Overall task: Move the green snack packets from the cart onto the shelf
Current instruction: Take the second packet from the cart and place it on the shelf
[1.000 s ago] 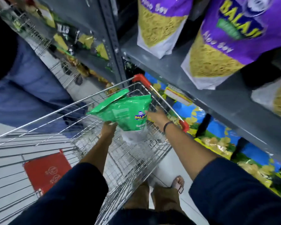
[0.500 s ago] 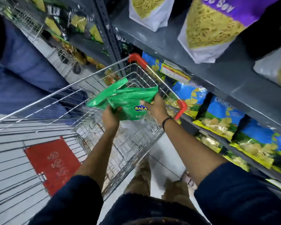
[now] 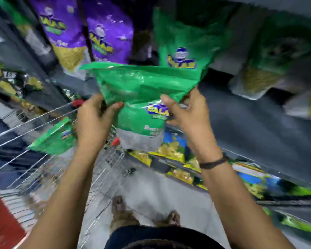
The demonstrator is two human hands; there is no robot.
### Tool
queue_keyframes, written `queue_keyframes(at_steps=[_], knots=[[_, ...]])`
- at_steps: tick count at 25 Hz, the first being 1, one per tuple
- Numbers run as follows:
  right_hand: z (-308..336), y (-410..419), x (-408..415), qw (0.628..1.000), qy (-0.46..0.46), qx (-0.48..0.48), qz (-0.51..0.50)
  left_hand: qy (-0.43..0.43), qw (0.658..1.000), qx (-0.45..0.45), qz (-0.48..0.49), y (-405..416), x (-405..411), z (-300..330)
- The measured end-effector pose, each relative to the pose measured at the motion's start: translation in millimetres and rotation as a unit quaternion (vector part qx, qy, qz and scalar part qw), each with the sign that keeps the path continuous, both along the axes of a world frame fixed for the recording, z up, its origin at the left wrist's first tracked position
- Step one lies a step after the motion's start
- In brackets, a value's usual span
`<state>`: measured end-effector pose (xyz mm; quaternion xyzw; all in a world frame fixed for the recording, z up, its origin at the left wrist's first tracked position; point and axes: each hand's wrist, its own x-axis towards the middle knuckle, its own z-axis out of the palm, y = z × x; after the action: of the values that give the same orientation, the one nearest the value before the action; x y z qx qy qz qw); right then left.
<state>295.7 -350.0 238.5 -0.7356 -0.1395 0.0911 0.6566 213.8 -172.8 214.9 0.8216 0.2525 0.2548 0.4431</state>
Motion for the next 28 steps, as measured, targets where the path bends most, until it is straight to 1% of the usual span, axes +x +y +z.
queue_keyframes(at_steps=[3, 6, 7, 9, 11, 12, 13, 15, 16, 17, 18, 19, 20, 22, 24, 26, 27, 28], knots=[[35.5, -93.9, 31.1, 0.997, -0.011, 0.026, -0.069, -0.048, 0.994, -0.006, -0.095, -82.0, 63.5, 14.2], [55.3, -165.7, 67.0, 0.987, -0.038, 0.016, -0.158, -0.057, 0.986, 0.044, -0.152, -159.5, 126.5, 37.5], [56.8, -184.2, 82.5, 0.982, -0.043, 0.007, -0.186, -0.06, 0.984, 0.042, -0.165, -181.9, 147.2, 43.3], [49.3, -208.5, 115.5, 0.972, -0.031, -0.001, -0.233, -0.051, 0.982, 0.002, -0.184, -210.9, 182.8, 41.9], [32.3, -220.8, 140.7, 0.969, -0.011, -0.027, -0.247, -0.01, 0.978, -0.008, -0.207, -226.3, 206.7, 23.8], [19.8, -223.8, 148.0, 0.966, -0.011, -0.014, -0.257, 0.003, 0.973, -0.019, -0.231, -232.9, 212.7, 13.7], [4.3, -222.9, 150.1, 0.96, -0.011, 0.016, -0.281, 0.014, 0.965, -0.052, -0.258, -236.7, 217.3, 2.7], [-25.2, -217.8, 133.7, 0.935, 0.015, 0.099, -0.34, 0.031, 0.941, -0.147, -0.302, -244.8, 219.9, -12.0], [-43.9, -213.2, 123.9, 0.935, 0.034, 0.111, -0.336, 0.036, 0.932, -0.184, -0.31, -244.2, 227.1, -24.2], [-51.2, -206.5, 110.9, 0.943, 0.06, 0.122, -0.302, 0.032, 0.931, -0.213, -0.296, -244.0, 230.0, -31.5], [-55.3, -202.0, 104.4, 0.951, 0.093, 0.131, -0.265, 0.021, 0.936, -0.235, -0.262, -245.2, 225.0, -29.6], [-57.2, -202.6, 106.7, 0.948, 0.112, 0.14, -0.264, 0.01, 0.944, -0.246, -0.22, -245.1, 223.0, -32.2], [-55.0, -206.9, 112.4, 0.942, 0.117, 0.139, -0.283, 0.007, 0.951, -0.244, -0.188, -246.5, 217.4, -29.5], [-45.8, -220.0, 123.1, 0.923, 0.116, 0.119, -0.347, 0.01, 0.96, -0.225, -0.164, -250.9, 209.7, -26.1], [-57.4, -225.4, 117.9, 0.907, 0.147, 0.123, -0.374, 0.033, 0.95, -0.238, -0.198, -252.5, 209.0, -30.9], [-70.6, -221.5, 100.9, 0.914, 0.194, 0.129, -0.333, 0.066, 0.929, -0.257, -0.257, -253.6, 211.5, -35.7], [-72.4, -218.8, 96.1, 0.921, 0.213, 0.132, -0.299, 0.078, 0.923, -0.268, -0.265, -256.1, 213.3, -38.3], [-72.7, -218.1, 99.3, 0.925, 0.225, 0.139, -0.272, 0.078, 0.925, -0.266, -0.26, -260.3, 214.0, -41.4]])
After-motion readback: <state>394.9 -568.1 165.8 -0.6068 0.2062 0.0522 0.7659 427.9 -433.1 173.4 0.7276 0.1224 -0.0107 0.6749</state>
